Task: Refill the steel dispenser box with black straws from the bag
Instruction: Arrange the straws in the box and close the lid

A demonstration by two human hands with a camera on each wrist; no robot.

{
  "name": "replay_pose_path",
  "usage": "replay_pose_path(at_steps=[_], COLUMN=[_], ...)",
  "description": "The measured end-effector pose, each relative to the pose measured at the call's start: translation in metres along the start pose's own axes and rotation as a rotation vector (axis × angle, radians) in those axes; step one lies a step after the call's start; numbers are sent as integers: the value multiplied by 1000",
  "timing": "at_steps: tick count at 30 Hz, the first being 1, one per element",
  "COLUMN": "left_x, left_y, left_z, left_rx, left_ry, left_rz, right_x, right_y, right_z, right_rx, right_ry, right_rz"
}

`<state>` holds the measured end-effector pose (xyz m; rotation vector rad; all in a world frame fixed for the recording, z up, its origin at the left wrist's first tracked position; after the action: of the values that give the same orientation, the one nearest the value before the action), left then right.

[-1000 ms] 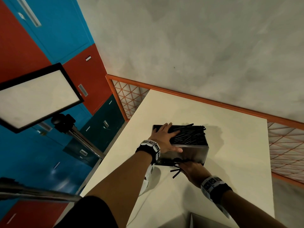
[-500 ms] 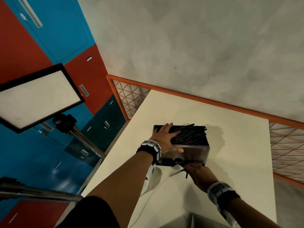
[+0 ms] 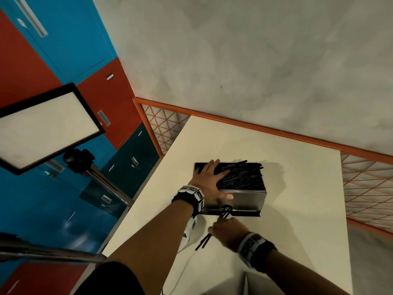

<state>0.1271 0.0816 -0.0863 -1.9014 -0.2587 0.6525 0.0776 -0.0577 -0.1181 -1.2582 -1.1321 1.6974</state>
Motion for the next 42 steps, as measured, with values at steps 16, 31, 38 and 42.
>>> replay_pose_path(at_steps=[16,31,38,42], left_x=[-29,-44,-49,-45], left_y=[21,-14,-24,-6], left_z=[-11,-38,-47,-30], left_rx=[65,-251,-267,-225], left_ry=[43,62,206,113], left_rz=[-140,-285,-411,-337], right_x=[-96,-124,-74,-76], right_y=[-70,-134,-105,-111], right_z=[-10,-127,-121,-127], right_rx=[438,1452,1673,1600], right_ry=[153,655,673,682], right_rz=[-495,-1130,-948,-961])
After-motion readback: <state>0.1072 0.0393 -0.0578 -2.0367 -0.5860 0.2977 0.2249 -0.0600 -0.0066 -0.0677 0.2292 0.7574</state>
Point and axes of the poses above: each hand's wrist, its own x-axis towards the middle knuckle, its own y-axis out of the palm, z = x × y, the point moved 9 cm from there along x, towards the middle knuckle, and after that the axes turned 1 degree about -y, right-handed, at the moved point
